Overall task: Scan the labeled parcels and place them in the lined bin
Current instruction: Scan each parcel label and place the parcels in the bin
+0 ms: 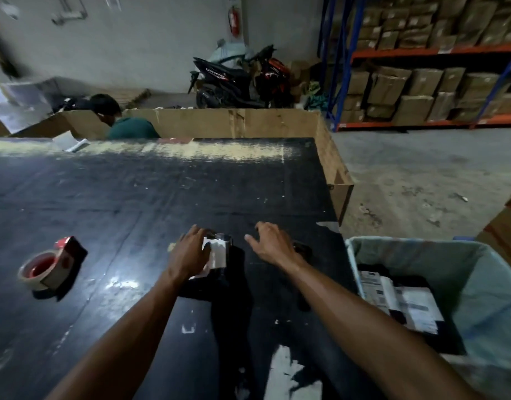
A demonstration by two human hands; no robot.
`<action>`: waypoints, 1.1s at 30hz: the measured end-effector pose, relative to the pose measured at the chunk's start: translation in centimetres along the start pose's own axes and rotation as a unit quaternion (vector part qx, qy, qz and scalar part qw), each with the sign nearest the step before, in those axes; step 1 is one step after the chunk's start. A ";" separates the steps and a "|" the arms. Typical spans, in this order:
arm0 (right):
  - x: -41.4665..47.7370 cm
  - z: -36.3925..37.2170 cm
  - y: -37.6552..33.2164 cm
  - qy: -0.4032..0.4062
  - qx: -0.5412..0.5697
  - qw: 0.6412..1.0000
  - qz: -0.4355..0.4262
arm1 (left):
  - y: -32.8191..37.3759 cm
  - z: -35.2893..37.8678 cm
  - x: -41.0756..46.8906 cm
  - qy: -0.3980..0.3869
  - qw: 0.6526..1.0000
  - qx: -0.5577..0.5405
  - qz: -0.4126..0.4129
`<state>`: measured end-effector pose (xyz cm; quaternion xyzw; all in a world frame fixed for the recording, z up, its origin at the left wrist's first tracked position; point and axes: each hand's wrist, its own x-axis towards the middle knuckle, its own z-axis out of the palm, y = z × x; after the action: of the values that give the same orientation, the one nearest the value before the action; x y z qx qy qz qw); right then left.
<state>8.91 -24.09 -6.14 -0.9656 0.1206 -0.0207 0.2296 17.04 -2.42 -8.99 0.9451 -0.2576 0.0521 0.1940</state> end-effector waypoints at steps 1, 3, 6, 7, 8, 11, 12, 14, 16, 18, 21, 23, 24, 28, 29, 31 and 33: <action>0.2 1.3 -1.5 -0.027 0.014 0.999 0.020 | -1.7 -0.1 -0.6 -0.009 0.999 0.019 -0.038; 0.2 3.4 -3.8 -0.083 0.051 0.994 0.055 | -4.2 0.5 -1.4 -0.055 0.989 0.044 -0.128; -0.3 5.9 -6.3 -0.118 0.104 0.984 0.080 | -8.4 3.3 -0.9 -0.111 0.969 -0.120 -0.187; -0.4 6.4 -6.8 -0.111 0.115 0.983 0.088 | -10.1 4.8 -0.2 -0.104 0.959 -0.173 -0.197; -0.6 6.6 -7.0 -0.102 0.127 0.982 0.097 | -11.8 6.4 0.6 -0.091 0.947 -0.223 -0.211; -1.2 6.5 -5.8 -0.082 0.178 0.974 0.114 | -8.0 2.9 -0.4 -0.023 0.878 -0.386 -0.280; -1.5 6.5 -5.0 -0.069 0.192 0.972 0.112 | -6.2 1.6 -1.0 0.008 0.858 -0.429 -0.282; -2.8 6.1 -3.7 -0.031 0.202 0.974 0.101 | -3.6 1.3 -1.7 0.011 0.825 -0.498 -0.268; -4.3 5.8 -2.2 0.002 0.202 0.976 0.078 | -1.2 1.5 -2.3 0.002 0.809 -0.536 -0.241; -5.6 5.1 -0.5 0.012 0.183 0.981 0.060 | 0.7 2.3 -2.8 -0.003 0.801 -0.556 -0.221; -6.6 3.4 1.9 0.095 0.050 0.991 0.075 | 1.8 4.2 -3.6 -0.009 0.806 -0.550 -0.219; -6.4 2.5 3.7 0.183 -0.033 0.974 0.131 | 2.7 5.3 -4.8 -0.030 0.798 -0.557 -0.227; -6.2 2.1 4.2 0.188 -0.041 0.964 0.181 | 3.1 5.5 -5.3 -0.036 0.797 -0.559 -0.227; -5.1 1.8 4.6 0.047 0.037 0.942 0.331 | 3.0 5.4 -5.5 -0.069 0.820 -0.527 -0.211; -4.9 1.8 4.3 0.039 0.056 0.939 0.336 | 2.6 5.4 -5.3 -0.083 0.825 -0.517 -0.212; -4.9 1.6 3.6 0.043 0.092 0.936 0.338 | 1.5 5.8 -4.9 -0.094 0.827 -0.509 -0.221; -5.2 1.1 2.6 0.070 0.136 0.931 0.330 | 0.5 6.4 -4.6 -0.095 0.824 -0.508 -0.233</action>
<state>3.44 -24.59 -8.21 -0.8268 0.4446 -0.0276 0.3435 12.85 -3.21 -15.62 0.7450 -0.0372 -0.2230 0.6276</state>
